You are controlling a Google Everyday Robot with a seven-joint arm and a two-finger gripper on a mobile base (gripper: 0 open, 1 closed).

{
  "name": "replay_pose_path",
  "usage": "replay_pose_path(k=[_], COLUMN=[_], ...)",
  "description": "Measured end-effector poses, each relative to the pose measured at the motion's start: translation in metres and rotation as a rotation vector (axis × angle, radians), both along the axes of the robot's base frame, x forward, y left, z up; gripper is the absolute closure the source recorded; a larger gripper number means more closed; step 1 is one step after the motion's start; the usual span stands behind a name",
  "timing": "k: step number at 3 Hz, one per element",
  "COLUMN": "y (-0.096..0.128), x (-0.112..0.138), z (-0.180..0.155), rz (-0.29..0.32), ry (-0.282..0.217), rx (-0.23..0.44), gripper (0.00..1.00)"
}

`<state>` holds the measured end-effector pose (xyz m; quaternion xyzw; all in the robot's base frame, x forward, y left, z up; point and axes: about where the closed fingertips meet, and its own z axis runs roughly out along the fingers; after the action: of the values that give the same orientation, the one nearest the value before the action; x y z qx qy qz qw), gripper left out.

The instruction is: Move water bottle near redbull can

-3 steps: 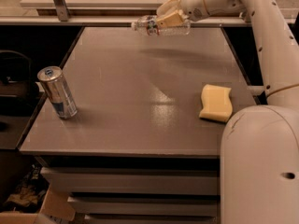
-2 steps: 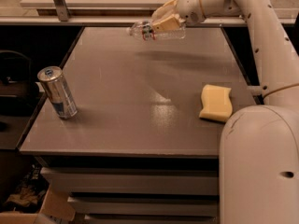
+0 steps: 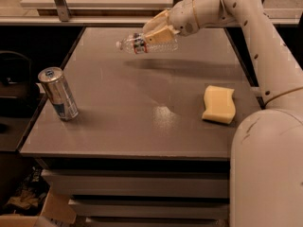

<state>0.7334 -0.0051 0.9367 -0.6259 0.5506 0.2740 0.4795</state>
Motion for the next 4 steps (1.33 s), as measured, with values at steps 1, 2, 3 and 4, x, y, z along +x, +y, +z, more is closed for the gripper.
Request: replay_pose_path(k=[1,2,3,4], y=[0.017,0.034,0.057,0.075], x=[-0.024,-0.048,-0.073,-0.098], z=[-0.006,-0.015,-0.03,-0.042], rz=[0.061,0.093,0.135,0.177], ry=[0.013,0.023,0.054,0.085], rx=[0.011,0.039,0.071,0.094], gripper=[1.0,1.0,1.0,1.0])
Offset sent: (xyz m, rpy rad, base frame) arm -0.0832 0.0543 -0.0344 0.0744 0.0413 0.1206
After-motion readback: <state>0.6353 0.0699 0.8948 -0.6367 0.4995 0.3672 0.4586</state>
